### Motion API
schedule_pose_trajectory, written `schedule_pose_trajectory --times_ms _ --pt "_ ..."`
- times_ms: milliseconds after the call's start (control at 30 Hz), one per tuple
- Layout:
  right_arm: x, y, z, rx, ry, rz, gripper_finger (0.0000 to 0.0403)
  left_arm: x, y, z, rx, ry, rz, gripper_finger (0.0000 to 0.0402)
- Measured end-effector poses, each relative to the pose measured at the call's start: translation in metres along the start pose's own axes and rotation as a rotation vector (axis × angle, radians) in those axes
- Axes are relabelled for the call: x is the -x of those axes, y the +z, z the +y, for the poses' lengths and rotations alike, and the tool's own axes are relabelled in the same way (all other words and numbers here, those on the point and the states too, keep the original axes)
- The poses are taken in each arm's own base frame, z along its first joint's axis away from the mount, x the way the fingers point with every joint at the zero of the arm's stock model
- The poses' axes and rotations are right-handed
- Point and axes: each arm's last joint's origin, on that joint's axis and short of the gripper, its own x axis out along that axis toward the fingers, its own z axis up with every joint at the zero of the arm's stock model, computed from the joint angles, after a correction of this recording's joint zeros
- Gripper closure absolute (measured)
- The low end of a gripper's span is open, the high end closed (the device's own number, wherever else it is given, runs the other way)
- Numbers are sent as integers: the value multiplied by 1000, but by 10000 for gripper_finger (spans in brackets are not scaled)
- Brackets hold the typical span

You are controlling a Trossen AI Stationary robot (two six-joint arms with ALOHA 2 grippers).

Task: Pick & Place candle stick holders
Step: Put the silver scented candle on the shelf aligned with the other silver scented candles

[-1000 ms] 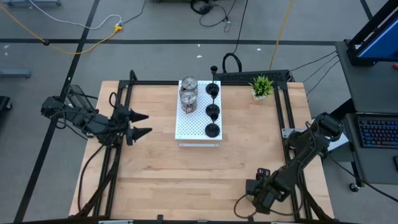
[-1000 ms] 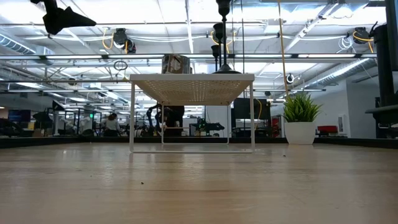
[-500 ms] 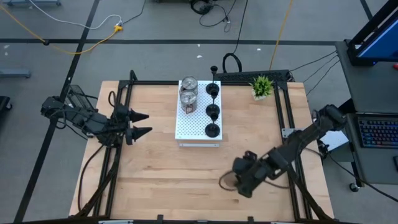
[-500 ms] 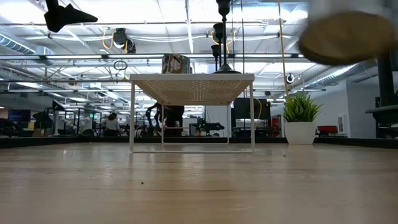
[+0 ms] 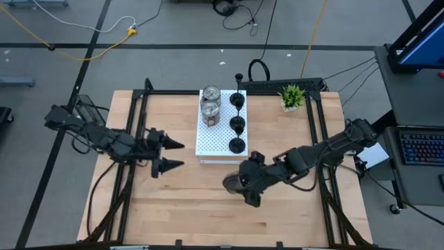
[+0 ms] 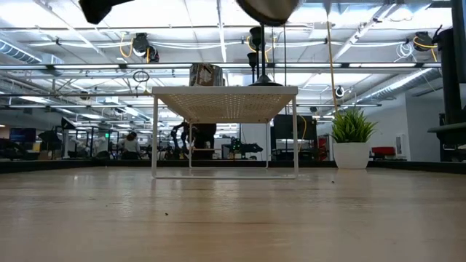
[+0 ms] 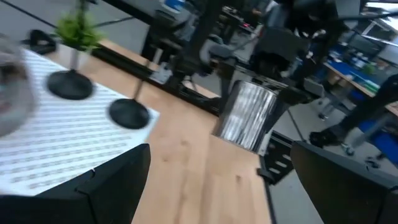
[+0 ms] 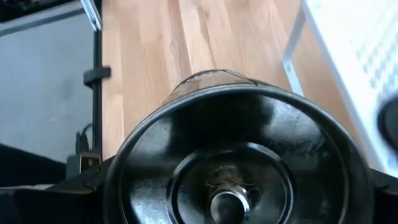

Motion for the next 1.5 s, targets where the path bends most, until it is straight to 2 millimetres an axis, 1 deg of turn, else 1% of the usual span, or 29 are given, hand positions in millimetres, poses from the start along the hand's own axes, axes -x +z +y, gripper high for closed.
schedule_pose_trajectory --times_ms 167,300,433,633,800,900,967,1133,1267,1400,1500 --pt "-5 18 6 60 9 -34 54 -25 -11 -7 32 -47 49 7" --pt "-7 25 11 103 15 -46 54 -43 -19 -11 65 -82 71 7" --pt "-7 26 11 108 18 -48 54 -54 -25 -13 67 -84 72 7" --pt "-7 25 12 114 40 -29 54 -66 -25 -13 81 -11 -37 7" --pt "-7 23 11 122 29 -9 54 -75 -32 -10 70 25 -14 7" --pt "-7 21 9 127 20 17 54 -84 -29 -18 6 21 -11 7" --pt "-7 20 9 128 34 32 54 -90 -26 -24 -79 31 17 7" --pt "-7 22 8 131 32 27 54 -110 -20 -37 -324 151 164 7" --pt "-8 24 4 143 21 24 54 -128 -19 -45 -481 196 276 7" --pt "-9 24 -1 157 2 47 54 -144 -19 -53 -568 186 329 7" --pt "-9 24 -5 166 -14 67 54 -151 -21 -57 -577 148 352 7"
